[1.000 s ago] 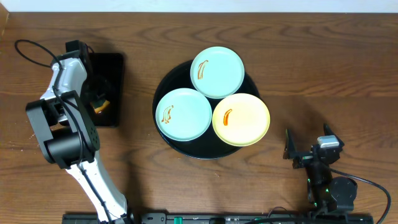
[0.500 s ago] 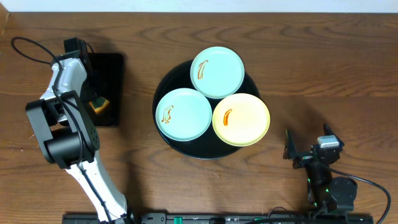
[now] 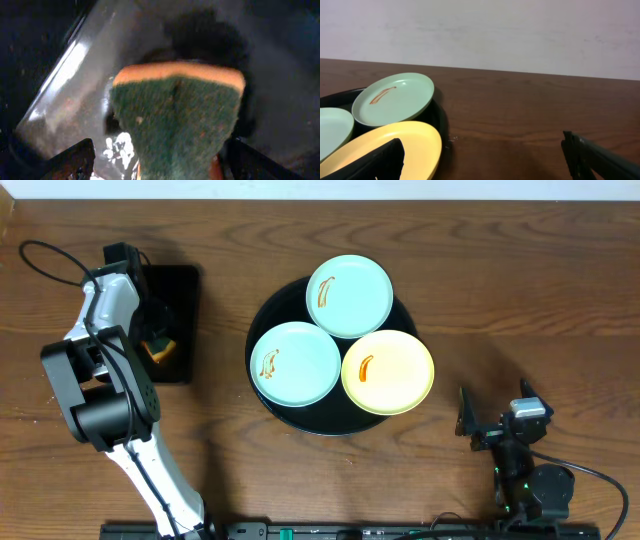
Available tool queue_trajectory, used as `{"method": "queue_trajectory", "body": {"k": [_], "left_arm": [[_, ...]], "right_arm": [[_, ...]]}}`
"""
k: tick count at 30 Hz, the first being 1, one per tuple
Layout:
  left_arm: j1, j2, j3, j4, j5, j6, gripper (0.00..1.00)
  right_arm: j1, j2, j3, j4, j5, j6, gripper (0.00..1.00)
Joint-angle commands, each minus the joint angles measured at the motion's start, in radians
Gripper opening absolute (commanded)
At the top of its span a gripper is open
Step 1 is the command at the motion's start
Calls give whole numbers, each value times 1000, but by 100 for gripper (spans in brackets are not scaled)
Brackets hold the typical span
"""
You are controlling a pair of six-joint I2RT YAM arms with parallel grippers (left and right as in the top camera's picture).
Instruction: Clean dirty plates on tray and stack at the side
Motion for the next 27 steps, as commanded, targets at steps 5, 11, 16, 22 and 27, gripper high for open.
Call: {"method": "queue_trajectory", "body": {"k": [5, 11, 16, 22, 27], "left_arm": [[6, 8, 7, -37, -11, 5, 78], [6, 7, 12, -29, -13, 5, 23], [6, -28, 18, -29, -13, 5, 10], [6, -135, 18, -29, -12, 5, 8], [5, -261, 18, -34, 4, 5, 8]], "right_arm": [[8, -5, -2, -4, 2, -8, 99], [8, -5, -2, -4, 2, -8, 99], [8, -5, -2, -4, 2, -8, 99], [8, -5, -2, -4, 2, -8, 99], [8, -5, -2, -4, 2, -8, 99]]}}
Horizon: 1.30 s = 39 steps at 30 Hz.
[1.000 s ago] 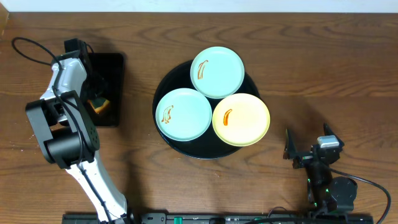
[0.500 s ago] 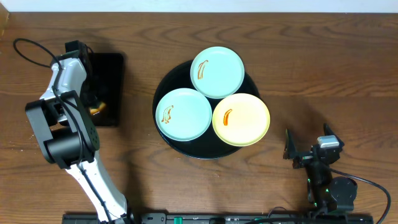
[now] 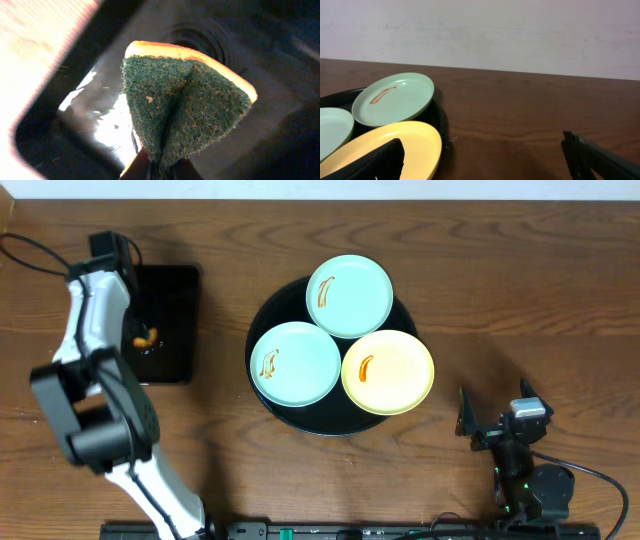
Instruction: Clean dirty plates on tray and stack at the side
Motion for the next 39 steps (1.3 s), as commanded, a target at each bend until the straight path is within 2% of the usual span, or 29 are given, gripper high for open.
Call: {"method": "queue_trajectory", "body": {"k": [1, 6, 10, 13, 20, 25, 32, 39], "left_arm": [[5, -127, 17, -6, 14, 2, 8], [5, -262, 17, 8, 25, 2, 8], [5, -296, 16, 28, 30, 2, 8], [5, -281, -9, 51, 47, 2, 8], [5, -169, -173, 299, 46, 17, 7], [5, -134, -175, 303, 47, 72, 8], [5, -290, -148, 330, 52, 82, 8], [5, -423, -148, 385, 177, 97, 7]], "right_arm": [[8, -5, -2, -4, 2, -8, 99], [8, -5, -2, -4, 2, -8, 99], [8, -5, -2, -4, 2, -8, 99], [8, -5, -2, -4, 2, -8, 99], [8, -5, -2, -4, 2, -8, 99], [8, -5, -2, -4, 2, -8, 99], [8, -5, -2, -4, 2, -8, 99], [8, -5, -2, -4, 2, -8, 99]]}}
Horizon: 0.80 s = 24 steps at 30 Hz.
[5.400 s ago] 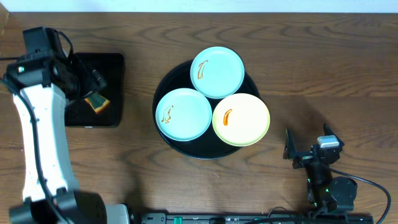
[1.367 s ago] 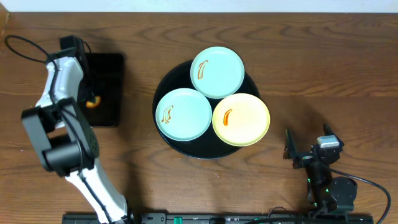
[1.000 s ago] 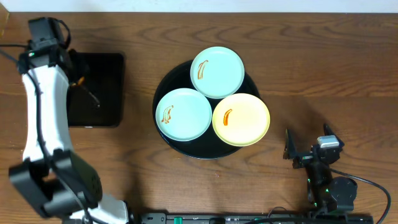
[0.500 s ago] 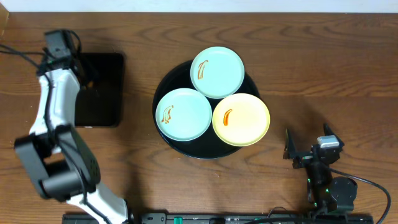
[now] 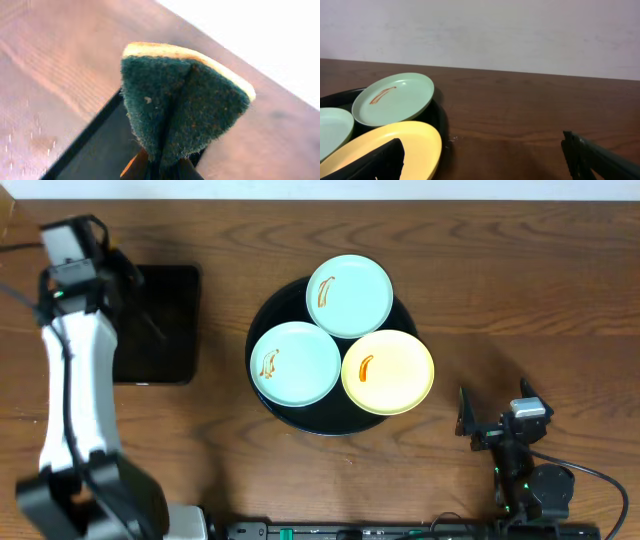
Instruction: Clean dirty plates on tray and stack at the side
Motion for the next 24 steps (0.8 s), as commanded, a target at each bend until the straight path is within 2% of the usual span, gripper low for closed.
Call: {"method": "queue_trajectory", "body": {"k": [1, 12, 17, 24], "left_arm": [[5, -10, 17, 2, 63, 37, 7], [5, 292, -68, -12, 63, 152, 7], [5, 236, -51, -13, 63, 151, 8], [5, 18, -47, 16, 86, 151, 7]], "right_arm": [[8, -5, -2, -4, 2, -8, 99], [8, -5, -2, -4, 2, -8, 99], [8, -5, -2, -4, 2, -8, 99], [8, -5, -2, -4, 2, -8, 99]]}}
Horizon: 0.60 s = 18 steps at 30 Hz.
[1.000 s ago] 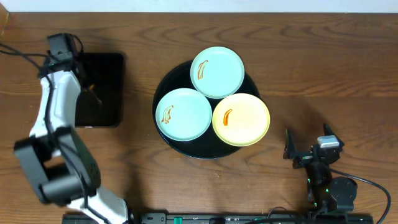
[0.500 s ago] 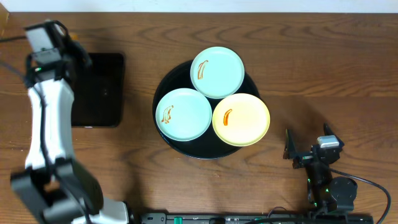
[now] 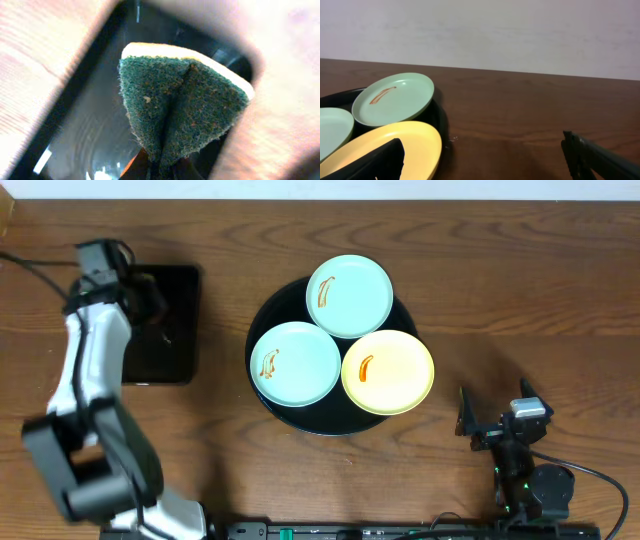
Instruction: Clean dirty plates on tray and stack at the side
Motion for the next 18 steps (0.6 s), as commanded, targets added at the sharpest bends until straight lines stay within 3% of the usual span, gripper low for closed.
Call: {"method": "queue_trajectory", "body": {"k": [1, 5, 13, 18], "left_arm": [[5, -132, 43, 14, 16, 14, 7], [5, -136, 35, 15, 15, 14, 7], [5, 93, -10, 77, -4, 25, 8], [5, 59, -8, 113, 39, 24, 7]], "right_arm": [[8, -5, -2, -4, 2, -8, 99], [8, -5, -2, -4, 2, -8, 99], [8, -5, -2, -4, 2, -8, 99], [8, -5, -2, -4, 2, -8, 99]]}}
